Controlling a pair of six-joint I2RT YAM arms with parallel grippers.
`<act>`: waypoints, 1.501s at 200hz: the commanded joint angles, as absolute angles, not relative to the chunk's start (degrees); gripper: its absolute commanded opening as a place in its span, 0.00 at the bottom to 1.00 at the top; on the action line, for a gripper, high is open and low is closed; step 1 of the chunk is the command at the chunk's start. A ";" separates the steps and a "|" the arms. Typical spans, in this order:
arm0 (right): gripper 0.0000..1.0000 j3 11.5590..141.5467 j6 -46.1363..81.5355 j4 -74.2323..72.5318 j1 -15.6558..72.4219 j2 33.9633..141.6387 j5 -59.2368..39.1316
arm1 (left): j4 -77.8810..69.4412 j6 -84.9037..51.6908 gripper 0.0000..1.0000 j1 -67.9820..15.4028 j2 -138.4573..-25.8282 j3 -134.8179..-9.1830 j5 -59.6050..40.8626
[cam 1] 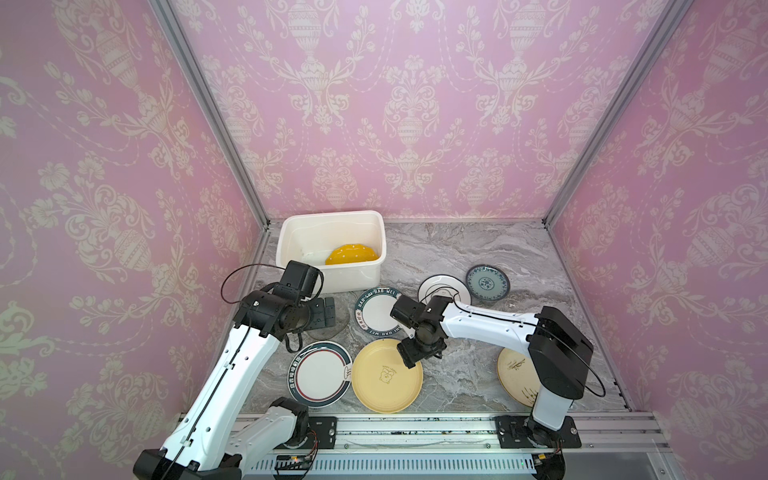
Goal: Place the plates into the plastic bin on the countertop
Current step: 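Move the left and right grippers to opposite rims of the pale yellow plate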
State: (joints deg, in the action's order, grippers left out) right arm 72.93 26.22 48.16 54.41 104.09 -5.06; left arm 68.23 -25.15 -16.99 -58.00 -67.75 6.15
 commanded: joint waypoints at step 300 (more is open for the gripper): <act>0.74 48.22 29.23 39.60 34.01 84.46 -20.74 | 56.53 -39.44 0.93 -35.32 -64.58 -52.33 -33.36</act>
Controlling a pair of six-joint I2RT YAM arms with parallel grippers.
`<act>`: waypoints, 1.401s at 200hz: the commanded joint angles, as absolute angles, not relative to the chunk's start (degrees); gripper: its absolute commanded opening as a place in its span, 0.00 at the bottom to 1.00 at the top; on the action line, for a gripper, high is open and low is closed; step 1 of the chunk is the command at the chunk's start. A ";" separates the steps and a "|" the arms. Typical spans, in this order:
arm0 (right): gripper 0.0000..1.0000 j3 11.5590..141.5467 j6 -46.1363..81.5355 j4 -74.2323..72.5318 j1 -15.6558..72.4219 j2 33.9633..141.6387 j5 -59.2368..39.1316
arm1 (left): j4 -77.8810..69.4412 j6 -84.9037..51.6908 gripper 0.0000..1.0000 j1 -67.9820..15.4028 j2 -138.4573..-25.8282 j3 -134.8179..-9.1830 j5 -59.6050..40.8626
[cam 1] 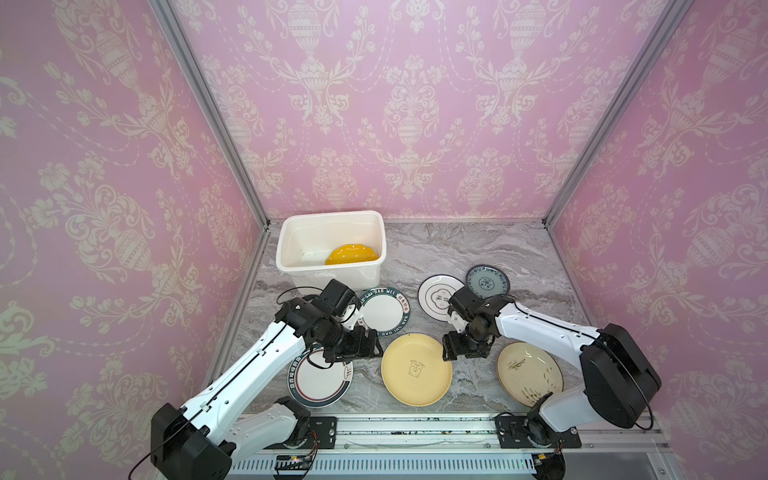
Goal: Place the plates into the plastic bin on the countertop
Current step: 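Move the left and right grippers to opposite rims of the pale yellow plate, then pinch the yellow plate rims with both grippers and tilt it upright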
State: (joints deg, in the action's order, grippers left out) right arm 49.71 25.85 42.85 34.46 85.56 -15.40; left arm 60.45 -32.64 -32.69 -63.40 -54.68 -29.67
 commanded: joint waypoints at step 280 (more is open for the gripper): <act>0.79 46.91 36.44 31.00 31.46 88.73 -34.23 | 25.39 -75.22 0.93 -43.04 -88.25 -44.28 -30.40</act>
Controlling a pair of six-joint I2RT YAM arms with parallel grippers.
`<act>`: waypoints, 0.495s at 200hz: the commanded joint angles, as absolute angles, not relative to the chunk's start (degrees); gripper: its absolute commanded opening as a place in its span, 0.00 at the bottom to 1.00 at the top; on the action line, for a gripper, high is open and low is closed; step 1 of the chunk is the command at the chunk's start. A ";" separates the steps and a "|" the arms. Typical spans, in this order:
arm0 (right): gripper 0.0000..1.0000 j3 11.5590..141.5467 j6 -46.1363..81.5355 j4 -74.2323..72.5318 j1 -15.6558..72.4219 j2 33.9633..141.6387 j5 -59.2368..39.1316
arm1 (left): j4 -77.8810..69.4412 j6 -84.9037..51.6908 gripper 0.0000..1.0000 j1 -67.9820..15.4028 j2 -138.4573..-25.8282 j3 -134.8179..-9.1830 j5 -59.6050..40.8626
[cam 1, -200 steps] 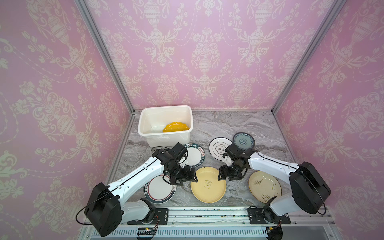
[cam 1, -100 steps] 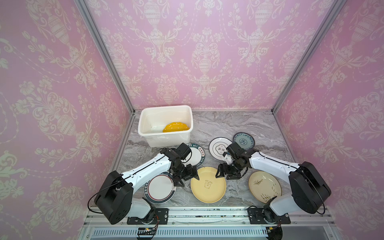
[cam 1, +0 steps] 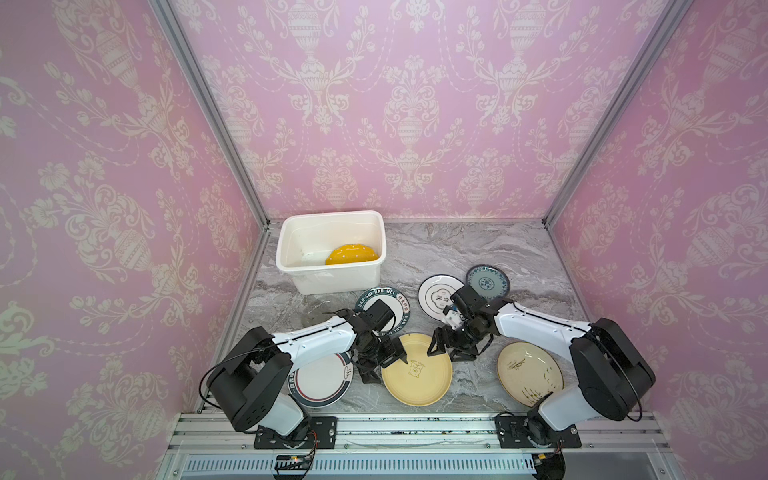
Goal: Place the plates into the plastic bin on the countertop
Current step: 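Pinch the yellow plate rims with both grippers and tilt it upright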
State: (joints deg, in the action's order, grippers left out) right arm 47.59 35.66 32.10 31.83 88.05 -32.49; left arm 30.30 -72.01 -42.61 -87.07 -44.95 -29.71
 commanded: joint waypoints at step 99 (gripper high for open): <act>0.68 46.10 37.80 27.54 30.81 83.15 -41.02 | 14.75 -77.99 0.80 -43.04 -89.95 -42.92 -33.46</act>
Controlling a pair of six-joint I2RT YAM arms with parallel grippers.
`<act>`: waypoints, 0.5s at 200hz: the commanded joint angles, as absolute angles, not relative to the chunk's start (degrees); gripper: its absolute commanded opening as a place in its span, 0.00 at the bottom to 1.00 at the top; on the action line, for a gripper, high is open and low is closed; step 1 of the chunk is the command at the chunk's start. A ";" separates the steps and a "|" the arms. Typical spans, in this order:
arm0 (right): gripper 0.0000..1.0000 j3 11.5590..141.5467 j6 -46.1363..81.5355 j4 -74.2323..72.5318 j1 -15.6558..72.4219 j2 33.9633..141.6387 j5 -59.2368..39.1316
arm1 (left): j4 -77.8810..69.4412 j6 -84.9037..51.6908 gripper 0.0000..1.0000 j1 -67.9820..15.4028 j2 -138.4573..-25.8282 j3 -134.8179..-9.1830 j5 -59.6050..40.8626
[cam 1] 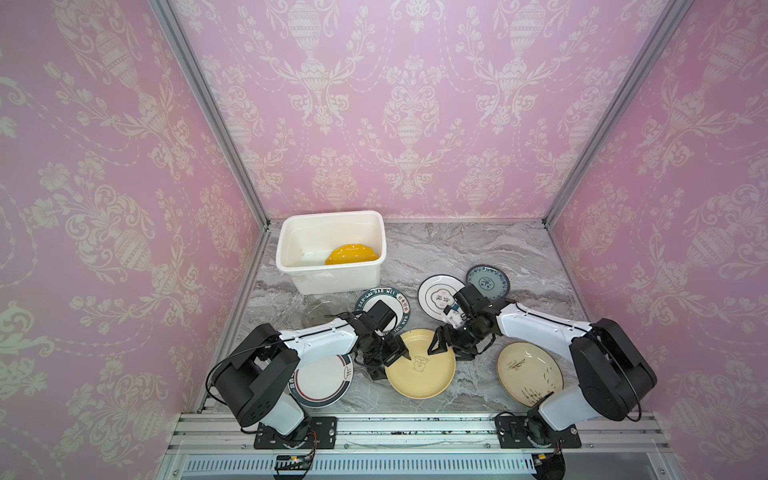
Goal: Place the plates into the plastic bin on the countertop
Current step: 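Pinch the yellow plate rims with both grippers and tilt it upright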
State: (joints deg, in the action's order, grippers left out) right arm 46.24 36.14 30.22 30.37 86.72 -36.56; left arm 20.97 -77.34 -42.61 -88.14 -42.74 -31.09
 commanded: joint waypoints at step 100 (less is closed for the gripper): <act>0.18 49.07 38.78 32.53 30.59 79.86 -38.25 | 13.60 -78.33 0.80 -42.98 -86.16 -42.63 -32.96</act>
